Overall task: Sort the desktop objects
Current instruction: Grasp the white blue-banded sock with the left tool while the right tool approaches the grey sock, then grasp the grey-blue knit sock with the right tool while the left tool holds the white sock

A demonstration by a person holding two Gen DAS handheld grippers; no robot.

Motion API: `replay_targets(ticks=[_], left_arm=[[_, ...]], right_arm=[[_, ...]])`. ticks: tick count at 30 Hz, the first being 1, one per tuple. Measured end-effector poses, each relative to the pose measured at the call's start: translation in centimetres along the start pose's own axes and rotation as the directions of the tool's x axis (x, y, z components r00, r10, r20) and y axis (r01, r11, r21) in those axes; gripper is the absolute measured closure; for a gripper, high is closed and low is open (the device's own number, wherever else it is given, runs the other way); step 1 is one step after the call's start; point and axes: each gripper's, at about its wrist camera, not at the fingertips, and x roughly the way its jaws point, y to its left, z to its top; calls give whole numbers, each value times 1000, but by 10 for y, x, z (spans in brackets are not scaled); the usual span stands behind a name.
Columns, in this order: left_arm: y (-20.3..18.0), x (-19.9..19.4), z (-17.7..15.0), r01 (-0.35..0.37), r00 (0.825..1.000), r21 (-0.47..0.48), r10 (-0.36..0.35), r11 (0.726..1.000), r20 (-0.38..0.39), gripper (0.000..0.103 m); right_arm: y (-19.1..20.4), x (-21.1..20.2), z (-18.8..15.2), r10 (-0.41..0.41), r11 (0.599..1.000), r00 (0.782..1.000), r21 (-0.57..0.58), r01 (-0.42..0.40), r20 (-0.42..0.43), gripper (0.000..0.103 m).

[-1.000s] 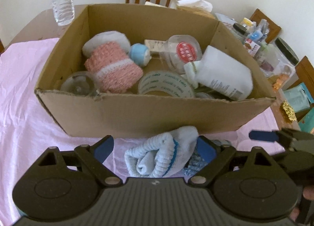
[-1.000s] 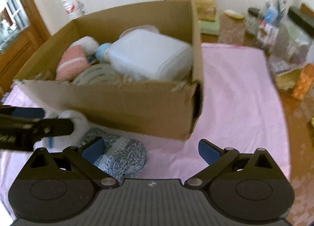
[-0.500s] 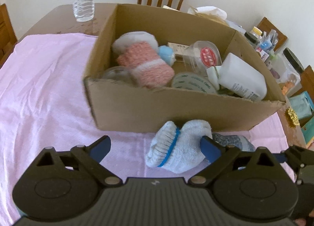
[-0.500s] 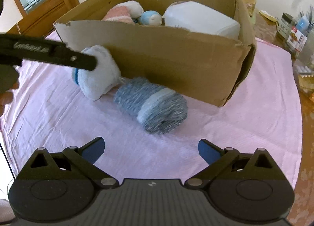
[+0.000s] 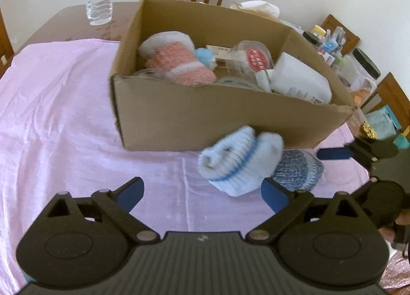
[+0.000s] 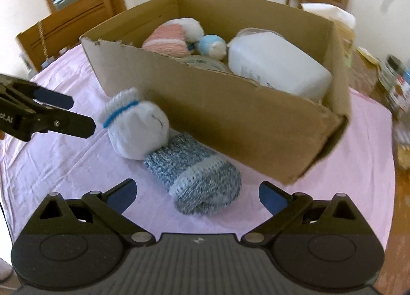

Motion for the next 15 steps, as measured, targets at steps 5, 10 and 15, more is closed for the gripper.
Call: replay_targets(ticks=[5,10,15], left_arm=[[-4,1,-1,-4,1000,21,4,1000,1,5],[-6,3,-2,8,1000,60,-8,998,1,5],[-13,9,-3,-4,1000,129,4,992,-4,5]], right_arm=[[-1,11,5,42,996,999,-75,-42,4,0],[2,20,9,85,990,996,-114,-87,-23,3],[8,13,-1,121,978,991,-165,-129,-57,4]])
